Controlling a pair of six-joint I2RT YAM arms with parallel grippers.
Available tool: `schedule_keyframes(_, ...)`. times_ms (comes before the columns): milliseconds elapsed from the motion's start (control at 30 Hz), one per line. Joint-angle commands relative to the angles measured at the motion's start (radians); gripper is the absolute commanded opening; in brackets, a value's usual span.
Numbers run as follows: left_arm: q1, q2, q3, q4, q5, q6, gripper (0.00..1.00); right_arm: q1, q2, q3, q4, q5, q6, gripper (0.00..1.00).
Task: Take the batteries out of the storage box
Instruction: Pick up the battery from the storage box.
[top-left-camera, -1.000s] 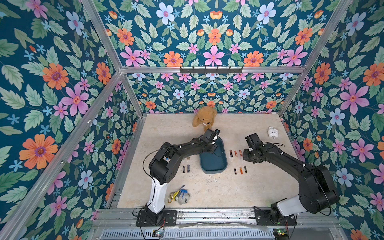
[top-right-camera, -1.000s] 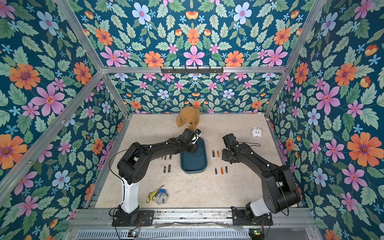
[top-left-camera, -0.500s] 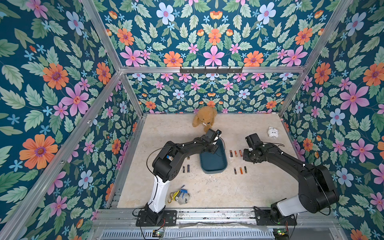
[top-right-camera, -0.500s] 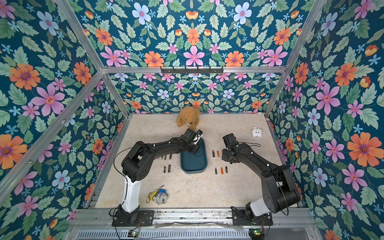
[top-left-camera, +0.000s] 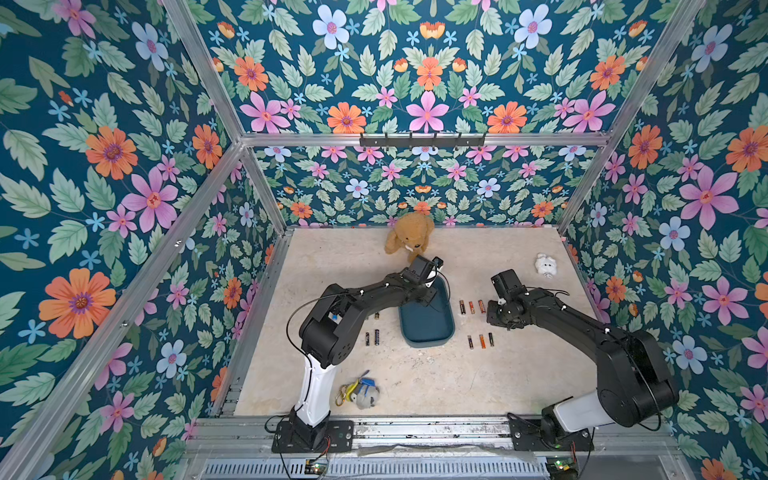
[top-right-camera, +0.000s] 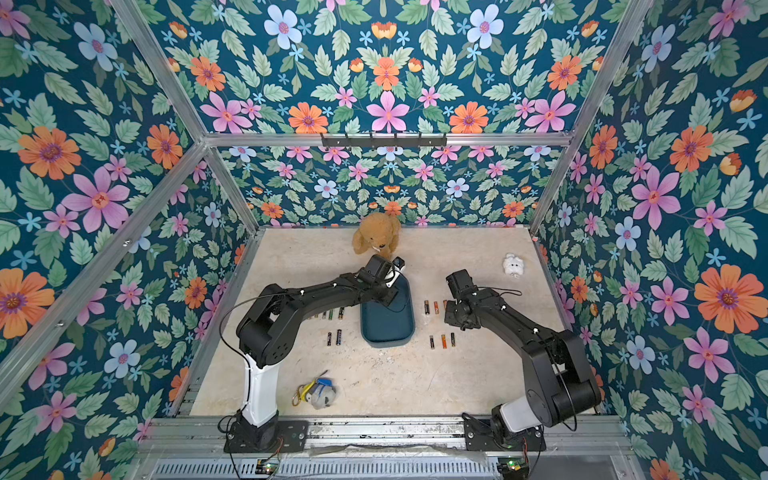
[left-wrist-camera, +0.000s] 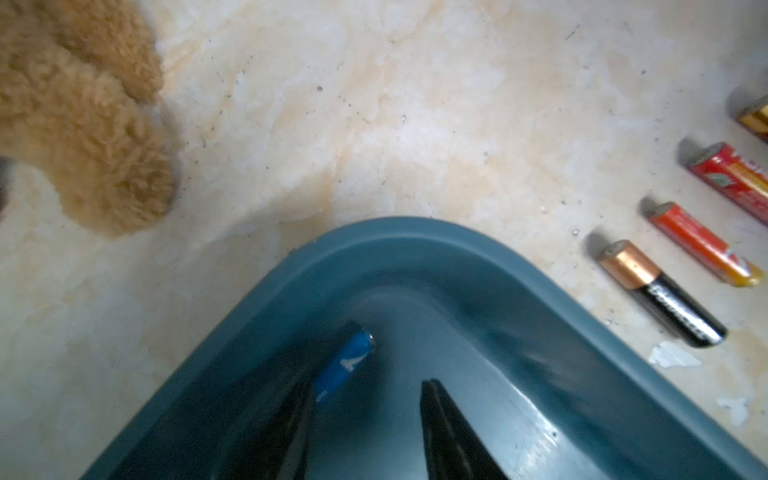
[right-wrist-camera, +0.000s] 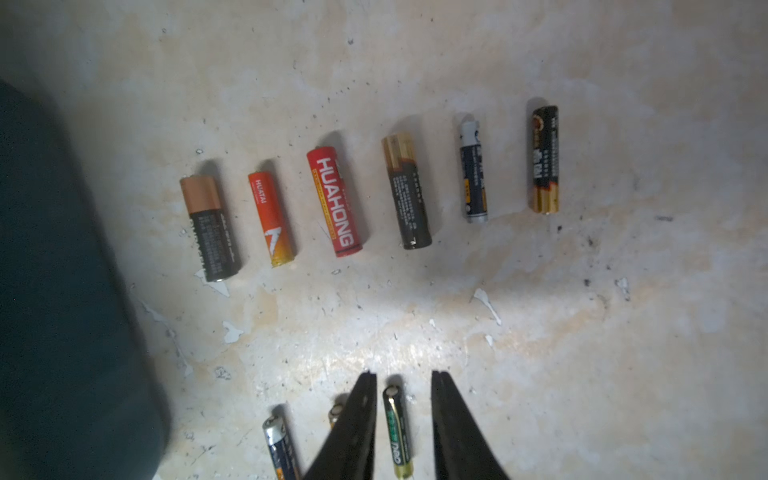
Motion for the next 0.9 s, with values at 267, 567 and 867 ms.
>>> schedule_keyframes(267,-0.001,0.048,0.036,0.005,0.006,0.028,0.48,0.002,0.000,-0.009,0.013,-0.001,0.006,0.29)
schedule_keyframes(567,-0.001,0.053,0.041,0.024,-0.030,0.059,0.48,0.000,0.006,-0.017,0.022,-0.007,0.010,0.29)
schedule_keyframes(867,0.001,0.090,0.054,-0.004,-0.035,0.071,0.48,0.000,0.015,-0.018,0.029,-0.009,0.009,0.29)
